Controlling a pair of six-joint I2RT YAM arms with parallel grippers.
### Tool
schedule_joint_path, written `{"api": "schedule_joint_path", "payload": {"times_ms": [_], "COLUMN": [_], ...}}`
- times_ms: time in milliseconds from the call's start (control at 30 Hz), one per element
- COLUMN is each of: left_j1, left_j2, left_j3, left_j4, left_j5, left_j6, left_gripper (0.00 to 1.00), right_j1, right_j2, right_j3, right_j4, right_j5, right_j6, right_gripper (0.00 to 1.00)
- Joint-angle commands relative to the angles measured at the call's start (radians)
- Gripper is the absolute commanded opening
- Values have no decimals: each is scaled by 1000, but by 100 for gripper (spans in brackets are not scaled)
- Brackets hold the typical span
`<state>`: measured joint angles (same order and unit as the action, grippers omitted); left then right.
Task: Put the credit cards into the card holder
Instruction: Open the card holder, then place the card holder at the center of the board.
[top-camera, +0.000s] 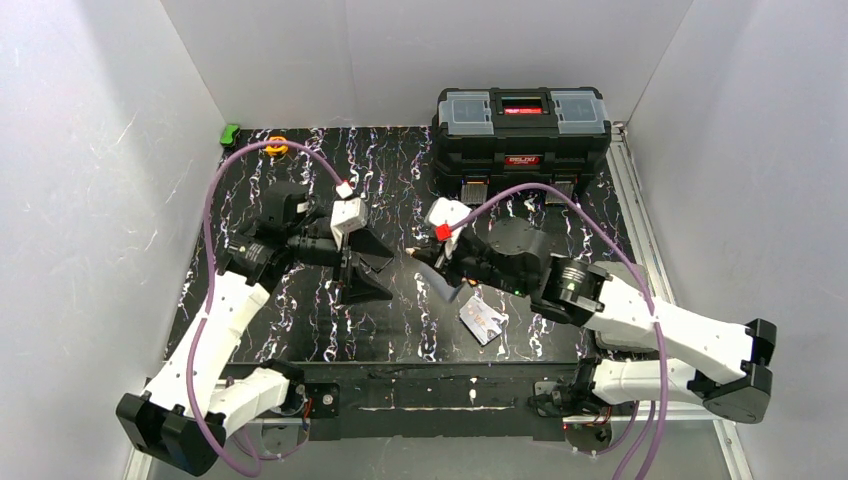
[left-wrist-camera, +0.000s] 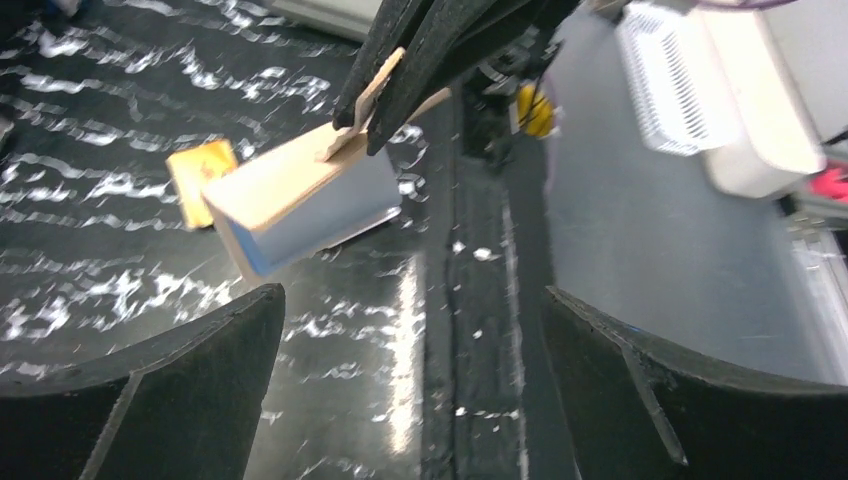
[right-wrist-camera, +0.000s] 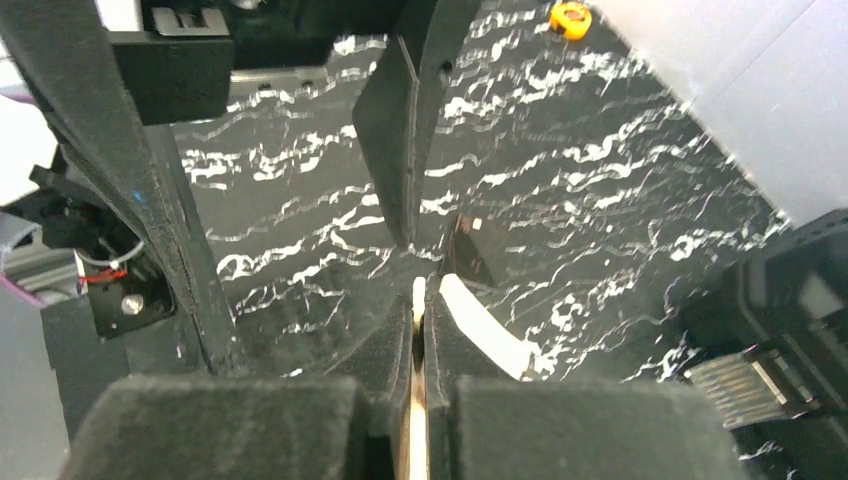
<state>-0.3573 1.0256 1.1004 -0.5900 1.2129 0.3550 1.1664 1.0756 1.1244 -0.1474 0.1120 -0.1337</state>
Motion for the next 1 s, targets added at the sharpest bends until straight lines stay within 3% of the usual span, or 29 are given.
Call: {"api": "schedule_joint_path", "payload": {"times_ms": [0,200,367,633,833,967], "left_j1": [0,20,116,392,415,417], "left_j2": [-72,-198,-235,-220,-228,-221], "left_j3": [-96,-265,-296,-240,-244,-242], "left_j4": [-36,93,-16,-253,-336,-343], "left_j5": [-207,-400,-365,-268,-273,-257], "left_j6": [141,67,121,341,407,419], "left_gripper": [98,98,98,97,97,97], "right_j1": [-2,-2,-2,-35,-96,-131], "right_j2": [50,160,293,466,533,497], "right_j3": [16,6,48,118,126,31], "right_j4": [-25,7,58,186,326,390], "right_j5": [9,-48,-144,-284,-456,-464], "right_j6": [72,154,239,379,496,572], "right_gripper": [1,1,1,1,1,1]}}
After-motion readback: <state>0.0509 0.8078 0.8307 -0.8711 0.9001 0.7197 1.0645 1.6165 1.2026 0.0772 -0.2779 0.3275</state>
